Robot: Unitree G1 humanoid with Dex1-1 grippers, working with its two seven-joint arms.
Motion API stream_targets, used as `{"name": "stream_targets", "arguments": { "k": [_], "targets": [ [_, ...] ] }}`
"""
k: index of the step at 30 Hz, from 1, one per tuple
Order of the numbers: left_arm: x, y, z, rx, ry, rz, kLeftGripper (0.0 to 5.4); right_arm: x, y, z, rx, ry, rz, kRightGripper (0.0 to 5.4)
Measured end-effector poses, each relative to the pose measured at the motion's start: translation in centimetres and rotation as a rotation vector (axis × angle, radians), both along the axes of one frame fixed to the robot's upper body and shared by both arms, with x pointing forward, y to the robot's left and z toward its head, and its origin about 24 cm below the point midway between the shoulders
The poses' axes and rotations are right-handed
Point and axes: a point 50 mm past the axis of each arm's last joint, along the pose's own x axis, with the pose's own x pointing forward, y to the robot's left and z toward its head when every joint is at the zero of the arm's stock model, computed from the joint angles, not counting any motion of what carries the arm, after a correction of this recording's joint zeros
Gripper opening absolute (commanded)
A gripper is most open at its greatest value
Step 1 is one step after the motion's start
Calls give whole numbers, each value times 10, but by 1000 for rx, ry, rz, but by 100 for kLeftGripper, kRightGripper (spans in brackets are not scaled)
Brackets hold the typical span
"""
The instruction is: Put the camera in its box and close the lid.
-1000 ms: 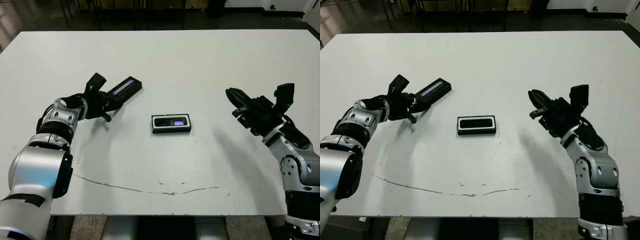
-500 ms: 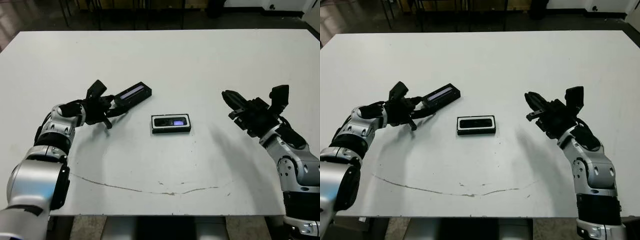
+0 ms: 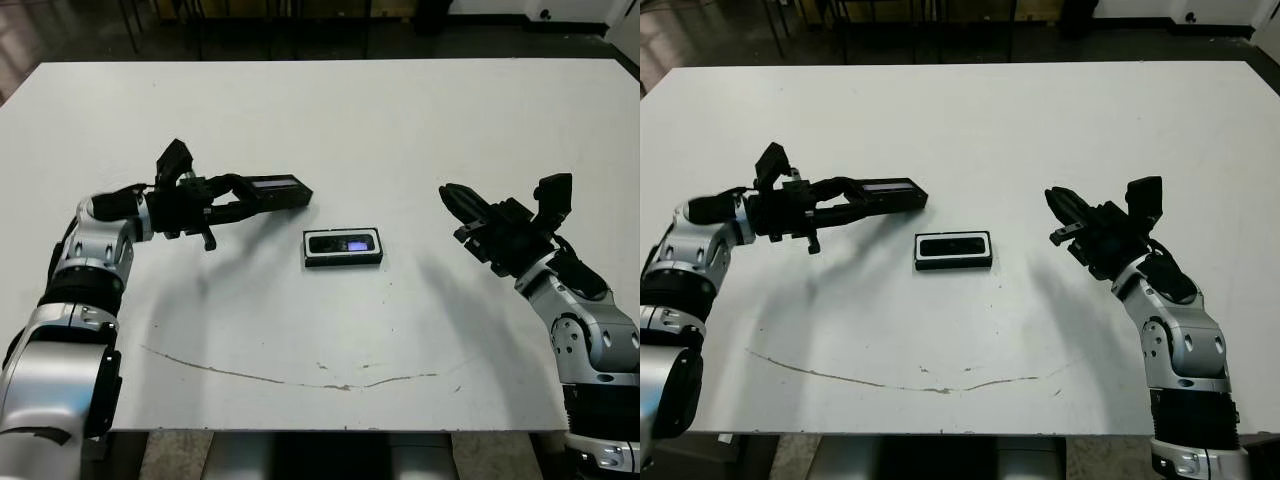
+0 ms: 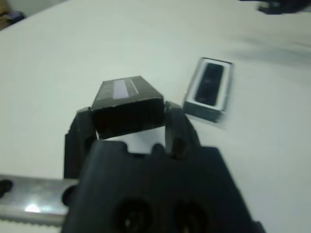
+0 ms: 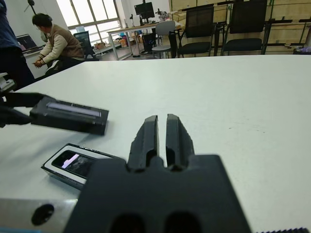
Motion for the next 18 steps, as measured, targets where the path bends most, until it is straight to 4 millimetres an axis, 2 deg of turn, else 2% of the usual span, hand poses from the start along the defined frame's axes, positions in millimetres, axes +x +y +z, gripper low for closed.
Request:
{"name": "stream_targets", "arguments": {
  "k": [9,18],
  "targets": [
    [-2,-18,-2,-26,19,-90,108,-1,1,5,-6,-16,2,0],
    [2,-25,4,-164,-21,-40,108,-2,0,6,-9,-12,-4,0]
  ]
}}
